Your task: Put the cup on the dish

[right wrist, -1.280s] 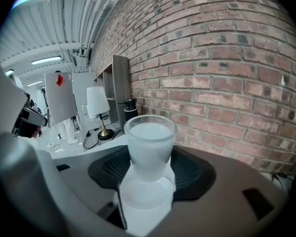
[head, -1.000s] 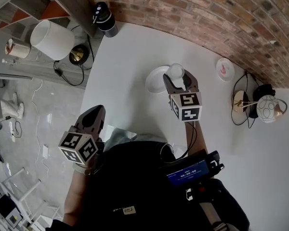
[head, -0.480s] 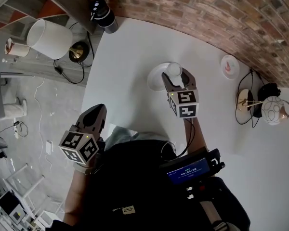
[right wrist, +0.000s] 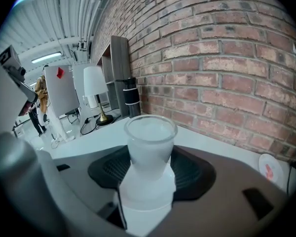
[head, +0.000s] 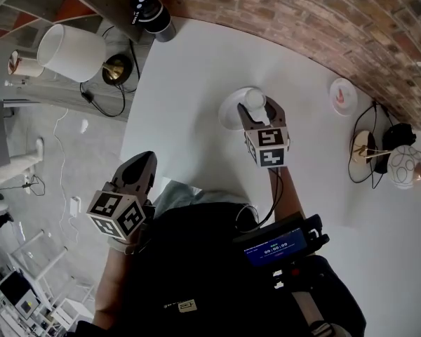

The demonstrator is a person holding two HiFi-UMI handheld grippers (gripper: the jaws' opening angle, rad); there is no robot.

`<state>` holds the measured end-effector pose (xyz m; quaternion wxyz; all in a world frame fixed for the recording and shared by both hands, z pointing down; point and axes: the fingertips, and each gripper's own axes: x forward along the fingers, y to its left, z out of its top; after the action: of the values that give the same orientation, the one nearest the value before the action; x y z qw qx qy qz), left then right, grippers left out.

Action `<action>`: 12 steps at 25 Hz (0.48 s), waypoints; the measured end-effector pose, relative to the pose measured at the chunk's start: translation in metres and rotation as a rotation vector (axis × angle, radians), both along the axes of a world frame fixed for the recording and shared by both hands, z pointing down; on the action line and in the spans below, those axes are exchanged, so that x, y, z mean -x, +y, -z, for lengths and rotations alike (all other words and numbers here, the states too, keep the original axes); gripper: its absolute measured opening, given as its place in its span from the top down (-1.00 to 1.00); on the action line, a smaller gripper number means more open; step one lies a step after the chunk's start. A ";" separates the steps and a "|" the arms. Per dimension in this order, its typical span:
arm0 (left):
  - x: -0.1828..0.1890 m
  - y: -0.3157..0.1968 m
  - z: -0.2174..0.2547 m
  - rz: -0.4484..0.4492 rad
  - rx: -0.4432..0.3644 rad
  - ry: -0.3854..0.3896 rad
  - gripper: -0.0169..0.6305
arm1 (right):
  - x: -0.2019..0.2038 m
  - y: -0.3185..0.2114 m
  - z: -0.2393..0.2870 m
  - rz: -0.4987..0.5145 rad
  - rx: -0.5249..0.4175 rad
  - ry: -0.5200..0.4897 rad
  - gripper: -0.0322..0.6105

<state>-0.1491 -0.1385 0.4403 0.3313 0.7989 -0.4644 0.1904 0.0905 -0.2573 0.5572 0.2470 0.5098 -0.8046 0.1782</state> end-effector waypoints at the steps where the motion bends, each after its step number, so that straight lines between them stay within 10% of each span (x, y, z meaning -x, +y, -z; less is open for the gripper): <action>1: 0.000 0.000 0.000 0.003 0.002 -0.002 0.93 | 0.000 0.000 -0.003 0.002 0.004 0.001 0.10; 12: 0.003 0.005 -0.009 0.030 0.032 -0.014 0.93 | 0.000 -0.003 -0.037 0.004 0.045 0.017 0.10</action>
<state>-0.1518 -0.1338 0.4491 0.3436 0.7850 -0.4756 0.1985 0.0906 -0.2605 0.5941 0.2656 0.5041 -0.7991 0.1916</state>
